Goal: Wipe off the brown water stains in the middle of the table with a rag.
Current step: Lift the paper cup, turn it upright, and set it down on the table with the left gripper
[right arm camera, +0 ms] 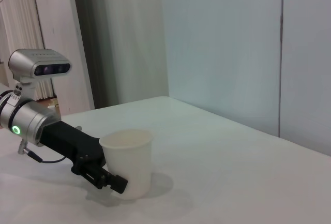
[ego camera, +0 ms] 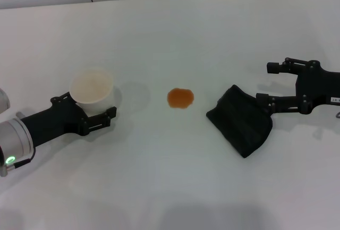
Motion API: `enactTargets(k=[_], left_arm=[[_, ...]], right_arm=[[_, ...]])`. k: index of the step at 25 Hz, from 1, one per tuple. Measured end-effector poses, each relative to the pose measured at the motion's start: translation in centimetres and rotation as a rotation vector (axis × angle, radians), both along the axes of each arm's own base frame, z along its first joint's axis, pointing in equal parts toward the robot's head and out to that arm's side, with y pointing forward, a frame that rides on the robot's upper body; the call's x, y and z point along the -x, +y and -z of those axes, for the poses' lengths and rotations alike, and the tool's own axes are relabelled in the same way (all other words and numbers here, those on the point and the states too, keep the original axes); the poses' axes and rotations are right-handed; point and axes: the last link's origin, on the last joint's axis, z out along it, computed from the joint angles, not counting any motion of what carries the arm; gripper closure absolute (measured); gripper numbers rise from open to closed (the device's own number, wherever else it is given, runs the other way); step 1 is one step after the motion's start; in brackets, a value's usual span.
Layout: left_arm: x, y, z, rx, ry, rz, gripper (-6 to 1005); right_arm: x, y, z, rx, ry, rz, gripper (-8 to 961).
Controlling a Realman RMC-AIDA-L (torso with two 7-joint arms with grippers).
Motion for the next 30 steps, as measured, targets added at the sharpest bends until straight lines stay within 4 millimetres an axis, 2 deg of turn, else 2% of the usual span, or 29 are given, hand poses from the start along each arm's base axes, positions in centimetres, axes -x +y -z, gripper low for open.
enactTargets(k=[3, 22, 30], left_arm=[[0.0, 0.0, 0.0, 0.003, -0.004, -0.004, 132], [0.1, 0.1, -1.2, 0.053, -0.035, -0.052, 134], [0.0, 0.1, -2.7, 0.123, -0.045, -0.096, 132]], right_arm=[[0.0, 0.0, 0.0, 0.0, 0.001, 0.0, 108], [0.0, 0.1, -0.1, -0.004, -0.005, -0.005, 109], [0.1, 0.3, -0.2, -0.014, -0.002, -0.007, 109]])
